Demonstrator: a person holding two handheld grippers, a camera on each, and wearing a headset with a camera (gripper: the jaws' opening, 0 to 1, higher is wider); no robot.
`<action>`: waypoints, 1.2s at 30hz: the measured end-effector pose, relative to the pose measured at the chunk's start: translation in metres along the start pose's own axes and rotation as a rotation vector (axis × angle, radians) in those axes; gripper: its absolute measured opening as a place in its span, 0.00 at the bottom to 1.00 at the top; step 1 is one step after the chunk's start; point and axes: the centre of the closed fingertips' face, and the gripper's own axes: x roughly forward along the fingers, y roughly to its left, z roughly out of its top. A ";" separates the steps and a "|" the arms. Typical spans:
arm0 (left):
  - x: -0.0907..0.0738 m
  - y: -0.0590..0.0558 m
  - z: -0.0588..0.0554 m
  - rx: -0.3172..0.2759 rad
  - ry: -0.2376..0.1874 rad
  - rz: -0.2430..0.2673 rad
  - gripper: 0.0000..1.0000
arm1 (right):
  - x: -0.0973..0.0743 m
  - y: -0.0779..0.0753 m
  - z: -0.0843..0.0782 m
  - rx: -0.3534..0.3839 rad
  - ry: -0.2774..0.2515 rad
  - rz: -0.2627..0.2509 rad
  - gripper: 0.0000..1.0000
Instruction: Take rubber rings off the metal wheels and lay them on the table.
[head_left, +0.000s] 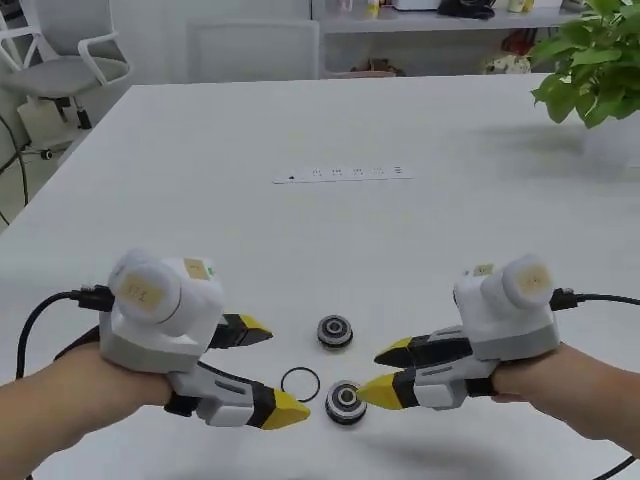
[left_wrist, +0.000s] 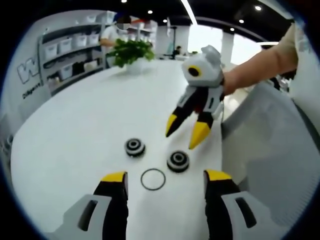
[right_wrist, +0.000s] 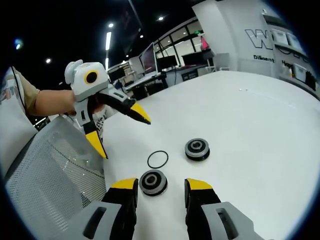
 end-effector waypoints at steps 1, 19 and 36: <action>0.002 -0.001 0.000 0.001 0.002 -0.003 0.61 | 0.000 0.000 -0.001 -0.002 0.003 0.000 0.35; 0.038 -0.015 -0.002 0.033 0.034 -0.067 0.47 | 0.010 0.008 -0.023 -0.103 0.075 0.028 0.28; 0.061 -0.028 -0.001 0.067 0.042 -0.086 0.25 | 0.016 0.011 -0.025 -0.172 0.082 0.038 0.19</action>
